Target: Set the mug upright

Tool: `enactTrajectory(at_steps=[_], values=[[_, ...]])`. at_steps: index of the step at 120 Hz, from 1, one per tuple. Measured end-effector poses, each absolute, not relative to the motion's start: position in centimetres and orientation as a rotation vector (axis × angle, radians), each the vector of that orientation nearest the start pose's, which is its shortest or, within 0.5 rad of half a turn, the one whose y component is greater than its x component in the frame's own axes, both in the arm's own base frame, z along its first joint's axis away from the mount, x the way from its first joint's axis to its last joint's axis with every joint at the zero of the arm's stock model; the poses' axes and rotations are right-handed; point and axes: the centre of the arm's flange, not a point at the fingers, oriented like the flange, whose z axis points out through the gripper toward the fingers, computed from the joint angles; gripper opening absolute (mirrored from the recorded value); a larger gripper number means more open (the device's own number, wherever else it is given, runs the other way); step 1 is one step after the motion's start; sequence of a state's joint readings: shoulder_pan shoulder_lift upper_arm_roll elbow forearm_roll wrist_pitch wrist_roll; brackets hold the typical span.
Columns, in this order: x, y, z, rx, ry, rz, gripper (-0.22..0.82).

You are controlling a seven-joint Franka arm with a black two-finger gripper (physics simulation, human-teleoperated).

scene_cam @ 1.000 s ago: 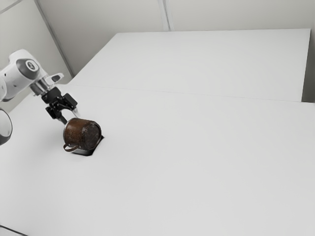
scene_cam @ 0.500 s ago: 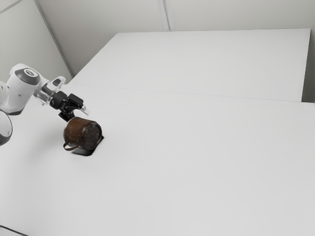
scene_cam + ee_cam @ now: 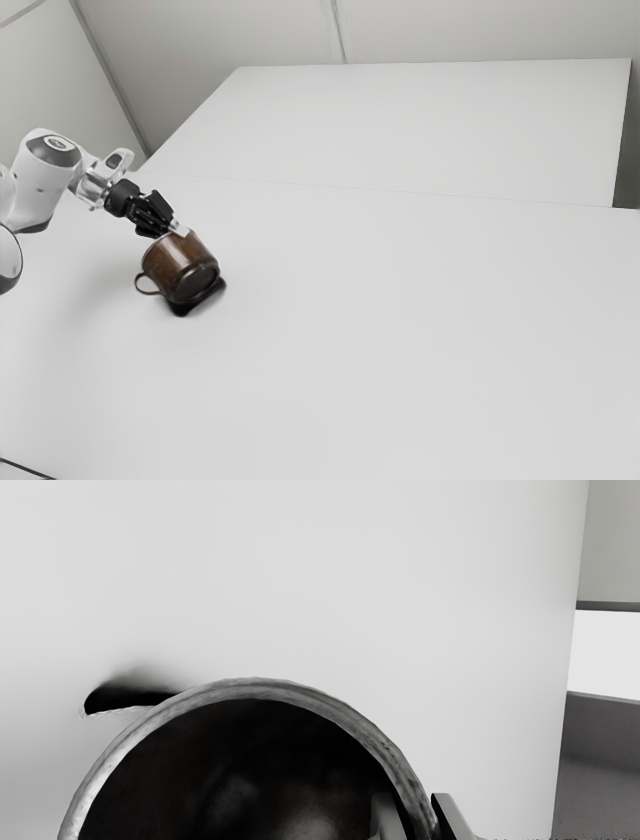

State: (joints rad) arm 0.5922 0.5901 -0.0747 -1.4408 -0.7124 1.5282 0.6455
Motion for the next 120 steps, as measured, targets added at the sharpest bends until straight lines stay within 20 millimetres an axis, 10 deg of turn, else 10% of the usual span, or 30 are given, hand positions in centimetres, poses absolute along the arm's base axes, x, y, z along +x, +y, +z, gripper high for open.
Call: enactTrajectory(at_steps=[32,66,95,120], values=[[60.8,25.0,39.1,2.293,-0.046,0.049,-0.16],[60.7,14.8,48.8,2.544,-0.324,-0.019,-0.18],[58.7,4.2,50.7,2.766,-0.512,-0.164,-0.18],[55.0,-1.1,50.5,2.914,-0.553,-0.105,-0.18]])
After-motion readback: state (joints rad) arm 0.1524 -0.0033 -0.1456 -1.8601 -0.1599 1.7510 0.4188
